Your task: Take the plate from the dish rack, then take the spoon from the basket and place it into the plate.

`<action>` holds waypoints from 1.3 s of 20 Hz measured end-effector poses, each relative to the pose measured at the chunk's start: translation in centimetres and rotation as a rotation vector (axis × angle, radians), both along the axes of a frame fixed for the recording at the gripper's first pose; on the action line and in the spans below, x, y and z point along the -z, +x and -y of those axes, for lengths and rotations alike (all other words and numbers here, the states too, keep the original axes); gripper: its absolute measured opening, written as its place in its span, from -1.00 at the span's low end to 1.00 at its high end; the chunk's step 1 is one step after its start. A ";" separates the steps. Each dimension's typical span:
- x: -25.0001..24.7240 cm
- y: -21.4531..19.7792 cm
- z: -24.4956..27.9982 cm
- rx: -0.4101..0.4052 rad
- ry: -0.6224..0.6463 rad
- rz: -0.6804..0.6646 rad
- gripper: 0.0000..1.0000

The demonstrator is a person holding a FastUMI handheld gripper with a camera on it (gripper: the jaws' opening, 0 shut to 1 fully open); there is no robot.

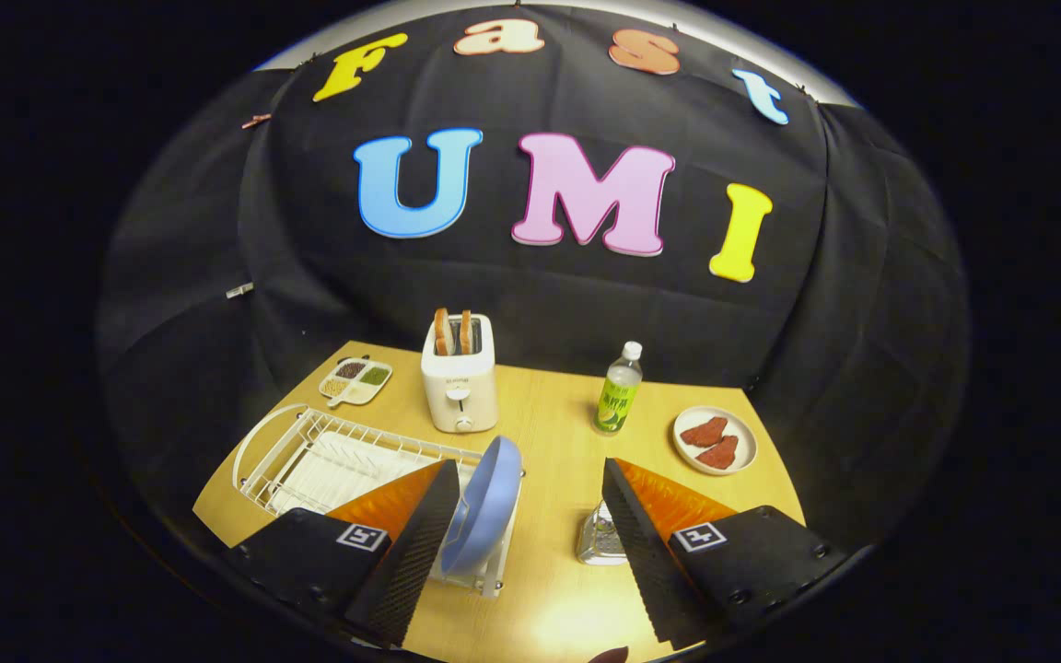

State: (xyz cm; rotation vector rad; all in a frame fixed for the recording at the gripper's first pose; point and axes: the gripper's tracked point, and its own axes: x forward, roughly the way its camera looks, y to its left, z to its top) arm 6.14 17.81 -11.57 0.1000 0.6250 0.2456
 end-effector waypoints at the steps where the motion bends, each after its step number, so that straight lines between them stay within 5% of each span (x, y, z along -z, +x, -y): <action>1: 1.2 0.3 -0.7 0.000 -0.004 -0.042 0.92; 10: 11.2 1.5 -3.8 0.075 -0.117 -0.338 0.45; 15: 12.5 1.8 -3.4 0.137 -0.185 -0.392 -0.35; 26: 9.3 3.7 -3.5 0.153 -0.327 -0.333 -0.45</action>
